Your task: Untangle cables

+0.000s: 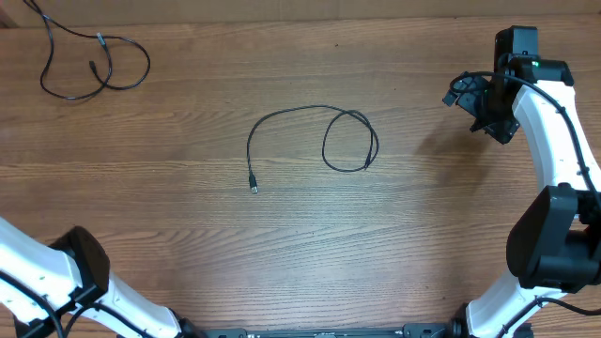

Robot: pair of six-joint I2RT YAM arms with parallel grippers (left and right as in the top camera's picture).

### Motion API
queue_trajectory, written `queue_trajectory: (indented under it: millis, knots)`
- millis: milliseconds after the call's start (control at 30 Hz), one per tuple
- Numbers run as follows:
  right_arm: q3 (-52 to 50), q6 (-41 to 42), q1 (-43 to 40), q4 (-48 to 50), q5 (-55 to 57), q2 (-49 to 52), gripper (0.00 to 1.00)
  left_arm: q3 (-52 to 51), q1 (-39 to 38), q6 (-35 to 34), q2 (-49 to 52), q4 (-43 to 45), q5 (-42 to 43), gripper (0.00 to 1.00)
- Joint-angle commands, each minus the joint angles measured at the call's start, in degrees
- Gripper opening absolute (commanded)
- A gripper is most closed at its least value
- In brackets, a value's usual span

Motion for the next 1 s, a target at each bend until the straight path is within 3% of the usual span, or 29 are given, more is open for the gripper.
queue_trajectory:
  millis: [0, 333, 500, 733, 967]
  knots:
    - [0.35, -0.13, 0.09, 0.02, 0.57, -0.66, 1.00, -0.76, -0.57, 6.64, 6.25, -6.69, 2.32, 0.05]
    - [0.35, -0.13, 0.09, 0.02, 0.57, -0.66, 1.00, -0.98, -0.59, 5.70, 18.29, -22.88, 1.95, 0.04]
    - [0.35, -0.13, 0.09, 0.02, 0.57, -0.66, 1.00, -2.89, -0.48, -2.69, 21.11, -22.97, 0.92, 0.04]
    - [0.35, -0.13, 0.09, 0.02, 0.57, -0.66, 1.00, -9.57, -0.50, -21.27, 21.40, -22.97, -19.58, 0.04]
    - [0.35, -0.13, 0.09, 0.02, 0.55, -0.66, 1.00, -19.67, 0.15, -31.30, 21.40, -22.99, -25.11, 0.04]
